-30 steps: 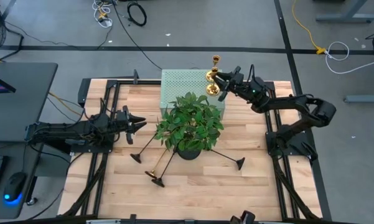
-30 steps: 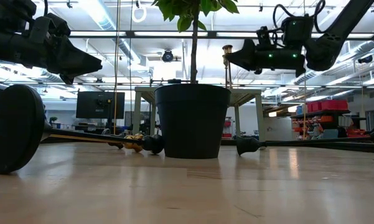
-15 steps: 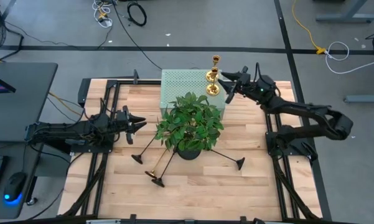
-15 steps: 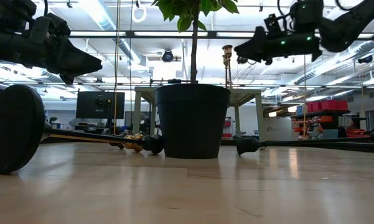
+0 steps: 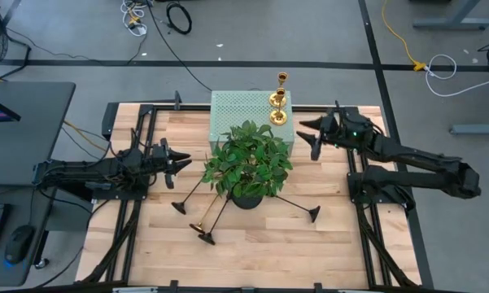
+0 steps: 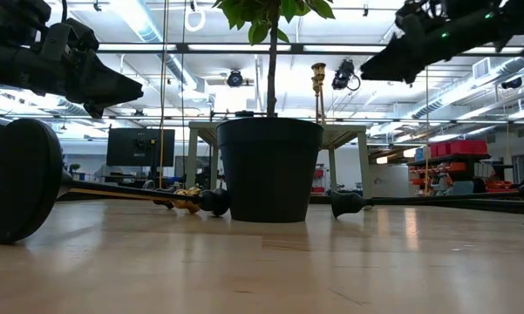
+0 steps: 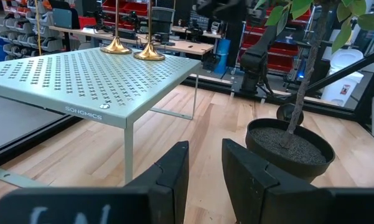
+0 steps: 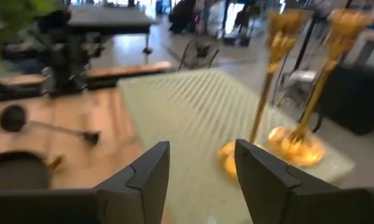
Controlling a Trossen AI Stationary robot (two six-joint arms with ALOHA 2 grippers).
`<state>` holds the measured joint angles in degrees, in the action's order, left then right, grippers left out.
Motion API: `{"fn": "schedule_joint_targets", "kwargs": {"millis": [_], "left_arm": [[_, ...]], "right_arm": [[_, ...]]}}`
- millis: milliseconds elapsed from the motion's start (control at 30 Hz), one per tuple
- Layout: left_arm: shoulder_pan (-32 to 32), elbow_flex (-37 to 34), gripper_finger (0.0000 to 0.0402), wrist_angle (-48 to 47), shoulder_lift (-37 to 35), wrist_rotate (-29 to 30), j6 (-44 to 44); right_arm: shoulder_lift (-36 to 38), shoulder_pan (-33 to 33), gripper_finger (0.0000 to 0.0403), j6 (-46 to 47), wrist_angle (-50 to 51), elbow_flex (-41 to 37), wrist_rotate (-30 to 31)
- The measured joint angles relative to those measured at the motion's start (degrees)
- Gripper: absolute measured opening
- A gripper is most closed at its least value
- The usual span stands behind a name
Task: Pick & Place candle stick holders
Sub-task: Put the right black candle holder on the shelf
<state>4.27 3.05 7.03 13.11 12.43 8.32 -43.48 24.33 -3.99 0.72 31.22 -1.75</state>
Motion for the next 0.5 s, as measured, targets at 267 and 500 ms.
{"fn": "schedule_joint_targets", "kwargs": {"millis": [267, 500], "left_arm": [[0.0, 0.0, 0.0099, 0.0, 0.0, 0.0, 0.3], [0.0, 0.0, 0.0099, 0.0, 0.0, 0.0, 0.5]], "right_arm": [[0.7, -14.7, 0.0175, 7.4, 16.7, 5.1, 5.8], [-2.8, -26.7, 0.0153, 19.3, 31.1, 10.2, 7.3]]}}
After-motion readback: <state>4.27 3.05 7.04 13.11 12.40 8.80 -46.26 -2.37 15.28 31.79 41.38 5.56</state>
